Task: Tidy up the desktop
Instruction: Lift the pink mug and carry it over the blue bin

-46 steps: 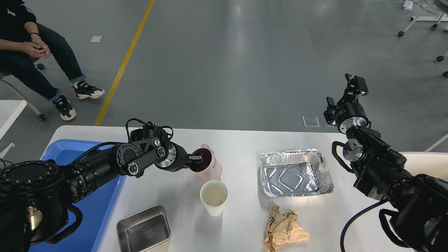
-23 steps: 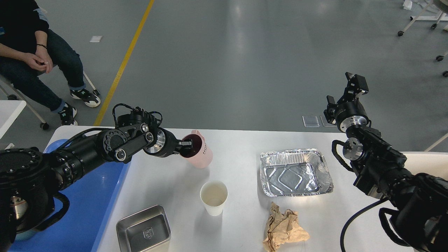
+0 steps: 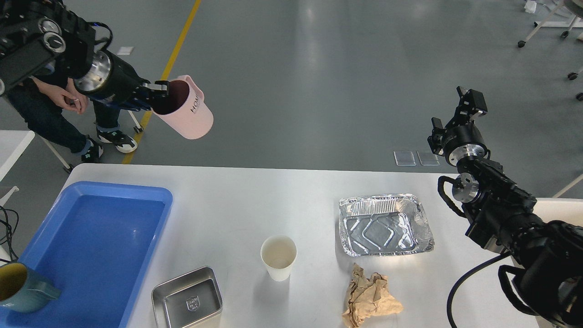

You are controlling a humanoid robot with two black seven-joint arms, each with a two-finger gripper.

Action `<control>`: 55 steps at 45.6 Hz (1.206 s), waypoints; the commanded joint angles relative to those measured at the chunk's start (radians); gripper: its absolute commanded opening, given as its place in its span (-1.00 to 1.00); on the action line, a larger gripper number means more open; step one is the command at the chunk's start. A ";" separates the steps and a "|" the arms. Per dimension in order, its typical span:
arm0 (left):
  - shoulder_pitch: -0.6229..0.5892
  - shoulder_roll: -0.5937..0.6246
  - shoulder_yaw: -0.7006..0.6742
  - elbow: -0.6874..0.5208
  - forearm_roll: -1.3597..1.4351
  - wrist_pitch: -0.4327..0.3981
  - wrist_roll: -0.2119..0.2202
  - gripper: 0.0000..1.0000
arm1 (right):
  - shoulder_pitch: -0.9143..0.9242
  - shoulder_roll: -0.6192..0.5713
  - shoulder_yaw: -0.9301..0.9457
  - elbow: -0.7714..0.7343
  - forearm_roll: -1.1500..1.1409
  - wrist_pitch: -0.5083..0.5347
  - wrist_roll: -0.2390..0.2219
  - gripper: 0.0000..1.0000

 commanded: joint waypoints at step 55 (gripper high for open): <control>0.303 0.343 0.105 -0.408 0.185 -0.008 0.071 -1.00 | 0.060 -0.025 0.000 0.001 -0.003 0.000 0.000 1.00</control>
